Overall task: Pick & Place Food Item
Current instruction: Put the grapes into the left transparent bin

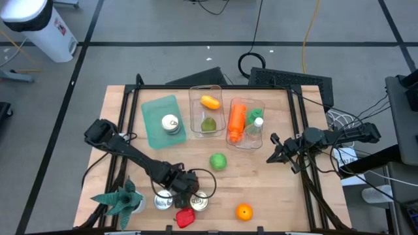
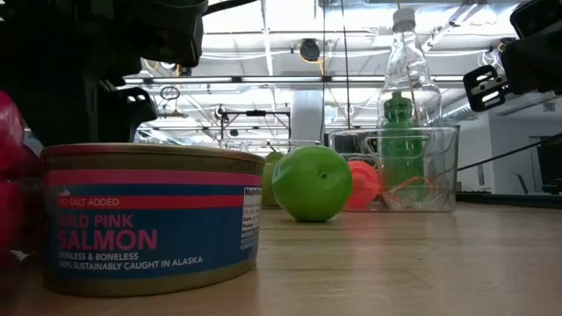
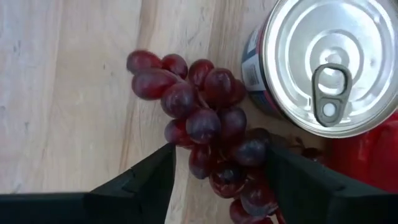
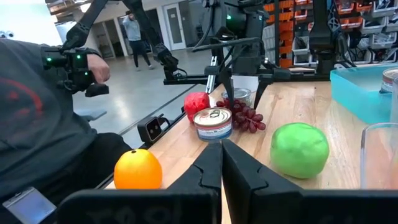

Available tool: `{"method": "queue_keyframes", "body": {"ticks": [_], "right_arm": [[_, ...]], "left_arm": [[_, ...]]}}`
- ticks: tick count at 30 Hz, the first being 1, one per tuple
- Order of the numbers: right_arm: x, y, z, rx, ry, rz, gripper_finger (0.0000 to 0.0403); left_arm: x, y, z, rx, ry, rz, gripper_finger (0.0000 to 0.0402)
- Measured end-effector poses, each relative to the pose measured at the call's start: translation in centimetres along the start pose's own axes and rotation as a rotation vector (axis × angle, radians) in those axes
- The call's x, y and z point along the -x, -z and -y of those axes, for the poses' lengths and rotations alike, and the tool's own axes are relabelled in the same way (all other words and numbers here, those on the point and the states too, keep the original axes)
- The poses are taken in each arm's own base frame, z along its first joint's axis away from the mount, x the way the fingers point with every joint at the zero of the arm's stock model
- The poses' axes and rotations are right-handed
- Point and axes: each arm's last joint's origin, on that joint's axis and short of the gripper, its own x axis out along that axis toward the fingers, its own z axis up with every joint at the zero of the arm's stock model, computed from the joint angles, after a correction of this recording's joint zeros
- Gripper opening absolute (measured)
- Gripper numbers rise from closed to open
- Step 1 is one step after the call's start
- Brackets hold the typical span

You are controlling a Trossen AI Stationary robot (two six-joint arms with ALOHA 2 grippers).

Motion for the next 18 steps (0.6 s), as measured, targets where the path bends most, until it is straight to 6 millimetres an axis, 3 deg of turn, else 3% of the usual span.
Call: {"method": "queue_keyframes", "body": {"ticks": [5, 9, 18], "right_arm": [[0.0, -0.01, 0.0, -0.014, 0.0, 0.001, 0.0002], [0.0, -0.01, 0.0, -0.014, 0.001, 0.001, 0.0001], [0.0, -0.02, 0.0, -0.014, 0.001, 0.002, 0.0001]], "left_arm": [[-0.16, -0.31, -0.41, 0.016, 0.0, -0.005, 0.0223], [-0.35, -0.44, -0.59, 0.024, 0.009, -0.019, 0.0182], [-0.59, -0.45, -0.67, 0.002, 0.025, -0.039, 0.002]]}}
